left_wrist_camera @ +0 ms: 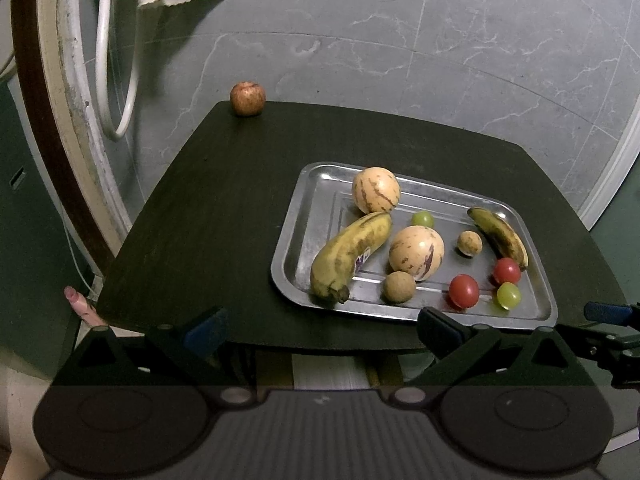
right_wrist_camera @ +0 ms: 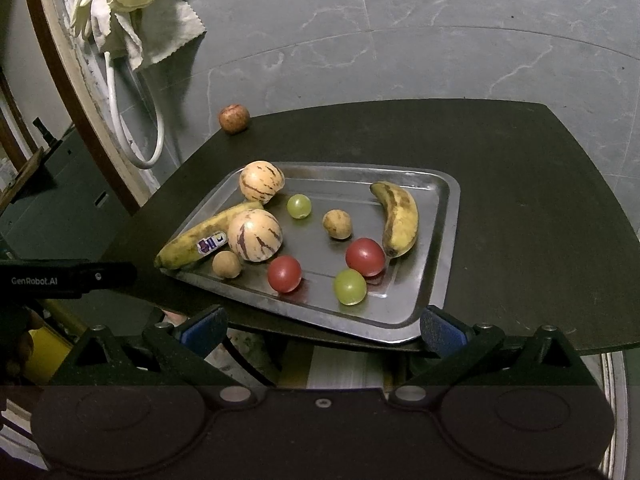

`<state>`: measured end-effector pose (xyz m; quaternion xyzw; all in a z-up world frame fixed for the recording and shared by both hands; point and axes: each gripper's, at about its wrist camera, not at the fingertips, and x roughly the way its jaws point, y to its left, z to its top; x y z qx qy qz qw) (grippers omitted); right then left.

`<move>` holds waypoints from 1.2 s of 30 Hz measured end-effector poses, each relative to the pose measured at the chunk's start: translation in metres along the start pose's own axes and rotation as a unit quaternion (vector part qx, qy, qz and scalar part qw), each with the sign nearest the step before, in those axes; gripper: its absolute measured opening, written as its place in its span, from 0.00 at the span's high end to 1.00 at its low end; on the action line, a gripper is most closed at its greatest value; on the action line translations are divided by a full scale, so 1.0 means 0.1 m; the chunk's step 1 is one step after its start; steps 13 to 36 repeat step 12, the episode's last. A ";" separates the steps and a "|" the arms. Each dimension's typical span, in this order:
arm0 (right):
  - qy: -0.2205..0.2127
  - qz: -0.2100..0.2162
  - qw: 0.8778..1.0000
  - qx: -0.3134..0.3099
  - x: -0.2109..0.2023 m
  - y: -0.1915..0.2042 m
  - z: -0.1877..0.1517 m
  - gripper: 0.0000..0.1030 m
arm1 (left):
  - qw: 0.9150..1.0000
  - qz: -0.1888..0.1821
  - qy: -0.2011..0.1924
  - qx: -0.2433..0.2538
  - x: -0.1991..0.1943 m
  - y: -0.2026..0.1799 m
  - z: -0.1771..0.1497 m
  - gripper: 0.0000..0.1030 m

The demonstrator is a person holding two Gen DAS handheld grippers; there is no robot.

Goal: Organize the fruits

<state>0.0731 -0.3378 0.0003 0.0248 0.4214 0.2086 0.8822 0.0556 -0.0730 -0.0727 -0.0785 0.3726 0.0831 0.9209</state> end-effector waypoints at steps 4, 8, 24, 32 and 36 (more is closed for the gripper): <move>0.001 0.000 1.000 0.000 0.01 0.00 0.01 0.01 | 1.000 -0.001 0.003 0.001 0.01 0.00 0.01 0.01; 0.003 -0.001 1.000 0.001 0.03 -0.01 0.01 0.01 | 1.000 0.010 0.010 0.004 0.02 -0.02 0.03 0.01; 0.004 0.000 1.000 0.001 0.04 -0.02 0.01 0.01 | 1.000 0.008 0.011 0.011 0.03 -0.04 0.02 0.01; 0.004 0.000 1.000 0.001 0.04 -0.02 0.01 0.01 | 1.000 0.008 0.011 0.011 0.03 -0.04 0.02 0.01; 0.004 0.000 1.000 0.001 0.04 -0.02 0.01 0.01 | 1.000 0.008 0.011 0.011 0.03 -0.04 0.02 0.01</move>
